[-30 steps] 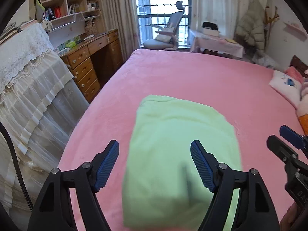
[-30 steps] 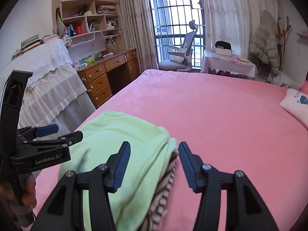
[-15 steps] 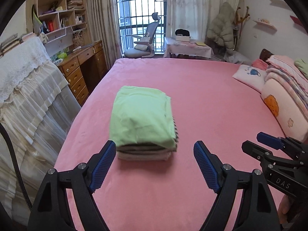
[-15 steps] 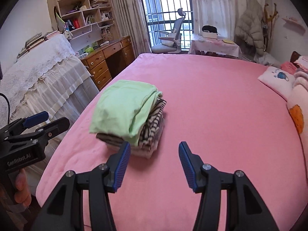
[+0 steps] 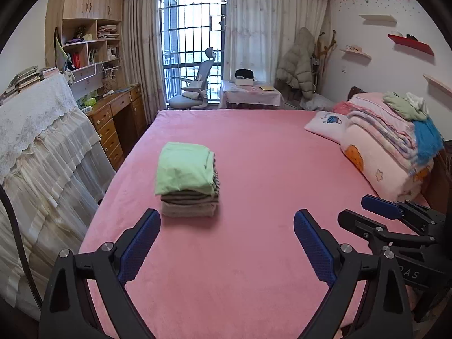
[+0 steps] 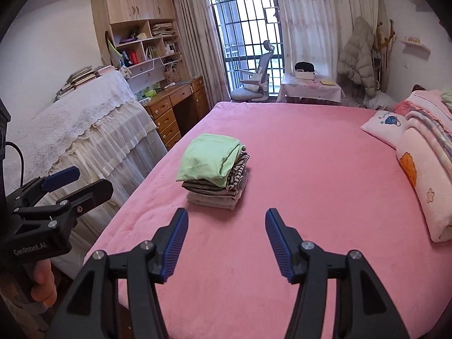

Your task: Fold small clothes

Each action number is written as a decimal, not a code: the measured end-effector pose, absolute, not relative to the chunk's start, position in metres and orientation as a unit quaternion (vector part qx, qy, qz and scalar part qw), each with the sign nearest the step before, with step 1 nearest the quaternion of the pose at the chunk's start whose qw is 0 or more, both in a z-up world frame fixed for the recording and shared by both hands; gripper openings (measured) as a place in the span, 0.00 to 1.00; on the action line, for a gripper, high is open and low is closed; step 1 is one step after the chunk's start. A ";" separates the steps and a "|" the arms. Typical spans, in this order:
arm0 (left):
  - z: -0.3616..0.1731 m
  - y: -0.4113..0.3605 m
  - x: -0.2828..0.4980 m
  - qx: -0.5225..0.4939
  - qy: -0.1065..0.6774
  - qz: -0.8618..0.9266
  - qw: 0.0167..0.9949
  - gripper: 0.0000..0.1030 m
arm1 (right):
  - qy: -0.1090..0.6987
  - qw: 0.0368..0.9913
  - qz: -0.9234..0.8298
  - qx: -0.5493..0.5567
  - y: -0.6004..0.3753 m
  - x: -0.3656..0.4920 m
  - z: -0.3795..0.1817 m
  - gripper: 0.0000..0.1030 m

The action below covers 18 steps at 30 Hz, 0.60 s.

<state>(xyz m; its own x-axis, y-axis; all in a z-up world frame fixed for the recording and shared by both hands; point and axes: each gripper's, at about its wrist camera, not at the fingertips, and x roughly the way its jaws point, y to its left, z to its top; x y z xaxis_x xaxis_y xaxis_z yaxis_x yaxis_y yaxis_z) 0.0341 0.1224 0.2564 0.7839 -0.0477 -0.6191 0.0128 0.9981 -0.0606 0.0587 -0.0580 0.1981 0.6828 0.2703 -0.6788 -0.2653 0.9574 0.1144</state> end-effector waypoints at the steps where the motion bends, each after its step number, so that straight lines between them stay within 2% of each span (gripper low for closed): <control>1: 0.252 0.118 0.019 -0.026 0.330 -0.013 0.943 0.92 | 0.373 0.916 0.149 0.003 -0.060 0.046 0.193 0.57; 8: 0.198 0.101 -0.054 -0.065 0.320 0.003 0.945 0.93 | 0.370 0.920 0.132 0.006 -0.079 -0.029 0.155 0.57; 16: 0.144 0.088 -0.080 -0.074 0.326 0.048 0.941 0.94 | 0.354 0.933 0.067 0.015 -0.097 -0.092 0.114 0.58; 18: 0.134 0.081 -0.082 -0.068 0.331 0.054 0.940 0.97 | 0.348 0.936 0.046 0.004 -0.098 -0.102 0.105 0.59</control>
<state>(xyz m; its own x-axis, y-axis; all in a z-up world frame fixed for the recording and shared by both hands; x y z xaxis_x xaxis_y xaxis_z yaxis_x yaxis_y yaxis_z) -0.0821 0.0813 0.1344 0.7748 0.0561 -0.6297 -0.1467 0.9848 -0.0928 -0.1019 -0.0979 0.1049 0.7532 0.0895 -0.6517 -0.0837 0.9957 0.0400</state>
